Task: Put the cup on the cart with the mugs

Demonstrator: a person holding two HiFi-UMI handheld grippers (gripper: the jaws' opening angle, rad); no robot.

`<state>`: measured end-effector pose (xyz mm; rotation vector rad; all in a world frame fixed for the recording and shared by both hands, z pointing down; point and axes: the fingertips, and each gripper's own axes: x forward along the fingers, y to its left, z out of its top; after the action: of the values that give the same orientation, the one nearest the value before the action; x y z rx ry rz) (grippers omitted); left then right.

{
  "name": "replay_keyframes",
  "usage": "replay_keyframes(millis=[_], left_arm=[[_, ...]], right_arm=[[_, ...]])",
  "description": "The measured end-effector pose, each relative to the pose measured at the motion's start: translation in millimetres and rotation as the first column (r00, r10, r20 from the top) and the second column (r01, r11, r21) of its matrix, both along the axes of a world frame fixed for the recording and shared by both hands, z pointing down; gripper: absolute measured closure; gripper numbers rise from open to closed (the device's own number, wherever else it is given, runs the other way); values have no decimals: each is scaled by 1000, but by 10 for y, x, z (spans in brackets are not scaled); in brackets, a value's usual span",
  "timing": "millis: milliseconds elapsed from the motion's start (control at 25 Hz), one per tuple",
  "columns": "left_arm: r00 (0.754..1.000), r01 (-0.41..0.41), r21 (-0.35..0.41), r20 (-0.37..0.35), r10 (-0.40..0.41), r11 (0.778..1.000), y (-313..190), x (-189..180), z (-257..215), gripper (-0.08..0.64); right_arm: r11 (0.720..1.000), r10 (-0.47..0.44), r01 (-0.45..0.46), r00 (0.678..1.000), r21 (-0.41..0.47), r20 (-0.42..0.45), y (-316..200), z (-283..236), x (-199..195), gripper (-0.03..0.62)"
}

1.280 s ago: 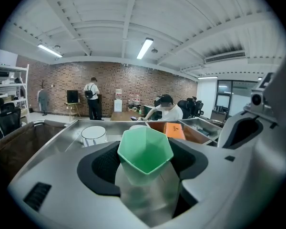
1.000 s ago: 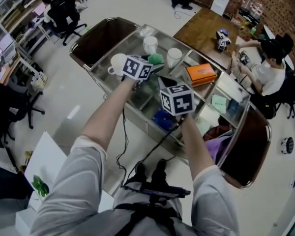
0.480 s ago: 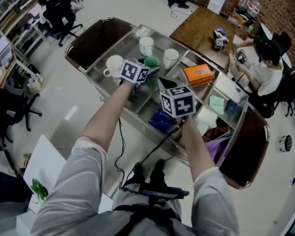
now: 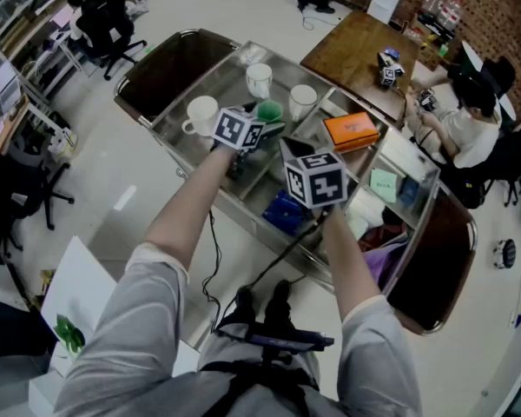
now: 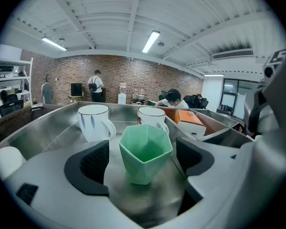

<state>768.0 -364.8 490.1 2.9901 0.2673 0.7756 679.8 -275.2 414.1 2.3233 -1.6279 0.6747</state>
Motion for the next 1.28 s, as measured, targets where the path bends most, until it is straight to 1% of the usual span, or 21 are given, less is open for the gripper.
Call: replay_keyframes(millis=[160, 400, 520, 640, 720, 920, 960, 1080, 1160, 1280], left_arm=[[1000, 2, 7, -13, -2, 1000, -32, -23, -55, 129], [999, -28, 24, -46, 29, 999, 61, -133, -285, 127], [997, -41, 29, -67, 42, 999, 148, -277, -477, 129], [995, -51, 67, -79, 56, 996, 199, -444, -639, 129], [994, -57, 77, -92, 64, 995, 239, -554, -742, 129], [990, -40, 97, -134, 53, 994, 296, -915, -994, 138], [988, -34, 98, -143, 48, 995, 302, -1007, -1032, 148], [986, 0, 101, -167, 17, 995, 327, -1318, -1110, 223], [983, 43, 103, -182, -24, 994, 330, -1542, -1157, 303], [976, 102, 98, -201, -81, 990, 337, -1883, -1196, 387]], right_arm=[[1000, 2, -2, 1000, -4, 3, -1, 16, 0, 584], [1000, 9, -9, 1000, 1, 19, 28, 30, 7, 584], [1000, 15, -16, 1000, 7, 21, 64, -21, -14, 584], [1000, 10, -11, 1000, 17, 24, 85, -105, -65, 584], [1000, 9, -9, 1000, 24, 22, 103, -146, -83, 584], [999, -8, 8, 1000, 32, 8, 153, -246, -208, 584], [999, -12, 12, 1000, 31, 4, 161, -262, -242, 584], [999, -22, 22, 1000, 29, -3, 216, -292, -364, 584], [999, -32, 32, 999, 35, -7, 276, -327, -466, 584], [997, -47, 48, 999, 53, -10, 385, -370, -634, 584]])
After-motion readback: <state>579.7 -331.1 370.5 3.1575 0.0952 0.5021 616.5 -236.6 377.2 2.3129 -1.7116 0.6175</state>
